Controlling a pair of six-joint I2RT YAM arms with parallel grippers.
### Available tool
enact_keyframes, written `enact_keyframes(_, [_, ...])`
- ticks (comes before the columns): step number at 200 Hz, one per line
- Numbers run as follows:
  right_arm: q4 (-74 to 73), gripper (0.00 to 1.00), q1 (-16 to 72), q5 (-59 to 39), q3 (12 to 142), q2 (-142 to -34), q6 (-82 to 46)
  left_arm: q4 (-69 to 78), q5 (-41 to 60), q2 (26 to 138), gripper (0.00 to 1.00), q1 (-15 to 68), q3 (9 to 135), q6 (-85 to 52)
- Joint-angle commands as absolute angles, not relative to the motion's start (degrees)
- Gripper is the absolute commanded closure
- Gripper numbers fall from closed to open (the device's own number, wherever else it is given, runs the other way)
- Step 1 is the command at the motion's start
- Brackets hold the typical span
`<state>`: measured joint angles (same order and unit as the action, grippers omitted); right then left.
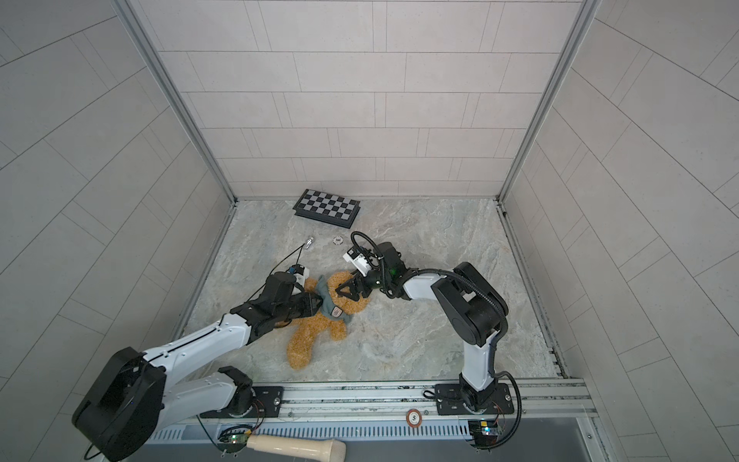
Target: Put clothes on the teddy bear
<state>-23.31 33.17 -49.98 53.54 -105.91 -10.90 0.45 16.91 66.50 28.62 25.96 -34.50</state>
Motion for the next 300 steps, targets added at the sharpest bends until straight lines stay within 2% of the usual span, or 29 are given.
enact_keyframes(1, [-16.75,0.53,35.02,-52.65,51.03,-101.73,-5.67,-2.87,18.32,66.88,0.79,29.18,23.99,-34.48])
enact_keyframes(8, [-15.85,0.68,35.18,-51.91,50.32,-99.77,-4.28,-2.65,18.41,66.27,0.79,29.18,24.2,-34.47])
enact_keyframes(14, [-14.71,0.76,35.26,-51.2,49.82,-98.08,-3.11,-2.61,18.45,65.53,0.79,29.18,24.39,-34.46])
enact_keyframes(30, [-13.15,0.9,35.33,-50.18,48.73,-94.27,-1.65,-2.36,19.45,63.22,0.75,29.18,24.86,-33.98])
enact_keyframes(42, [-15.6,1.0,35.33,-49.25,46.67,-91.03,-1.9,-1.75,21.06,60.93,0.65,29.18,24.8,-33.8])
enact_keyframes(55, [-21.17,1.0,35.76,-46.77,43.25,-87.12,-3.26,-1.45,23.06,57.86,0.46,29.18,24.85,-34.17])
enact_keyframes(67, [-24.57,1.0,37.39,-41.29,40.57,-82.99,-2.15,-1.83,23.99,54.27,0.33,26.53,24.53,-35.97])
enact_keyframes(85, [-27.23,1.0,43.15,-27.98,37.27,-76.93,5.85,-2.81,24.46,47.77,0.19,25.1,23.98,-39.5])
enact_keyframes(97, [-29.05,1.0,48.08,-18.52,36.32,-74.45,12.04,-4.86,23.77,43.82,0.05,24.66,24.18,-40.96])
enact_keyframes(106, [-31.43,1.0,50.57,-13.67,36.15,-74.18,14.4,-6.36,23.47,41.62,0.0,24.5,24.55,-41.8])
enact_keyframes(144, [-48.89,1.0,62.09,6.08,29.5,-76.64,29.51,-10.57,23.52,39.09,0.0,21.49,27.84,-43.84])
enact_keyframes(175, [-57.54,1.0,63.37,11.94,22.14,-77.45,30.77,-7.97,25.79,38.63,0.0,20.15,28.45,-44.43])
enact_keyframes(190, [-60.88,1.0,63.44,12.33,18.09,-77.4,29.65,-10.82,27.39,41.22,0.0,20.24,28.29,-42.64])
enact_keyframes(211, [-51.91,1.0,63.54,8.83,16.97,-73.44,28.57,-12.66,28.98,44.17,0.0,21.51,25.51,-42.43])
enact_keyframes(225, [-48.67,0.95,63.54,7.02,16.2,-70.8,27.68,-13.53,26.85,45.09,0.01,24.38,23.76,-42.76])
enact_keyframes(241, [-45.62,0.88,63.54,5.22,15.5,-68.0,27.24,-13.18,24.01,48.01,0.09,28.26,22.46,-43.83])
enact_keyframes(262, [-38.38,0.84,63.54,2.79,16.08,-64.66,26.86,-10.66,20.85,51.42,0.21,34.38,20.28,-46.44])
enact_keyframes(267, [-37.45,0.81,63.53,2.56,16.07,-63.95,26.29,-10.47,19.87,51.78,0.23,35.16,19.98,-46.7])
enact_keyframes(286, [-34.63,0.59,63.54,2.74,16.76,-62.26,21.91,-10.5,17.26,51.73,0.3,36.26,18.44,-46.76])
enact_keyframes(293, [-31.77,0.45,63.41,3.59,17.98,-61.78,19.36,-10.94,16.32,51.47,0.32,36.45,17.84,-46.44])
enact_keyframes(300, [-28.53,0.37,63.06,3.42,19.21,-61.34,17.3,-11.66,15.19,51.35,0.34,37.0,17.52,-45.88])
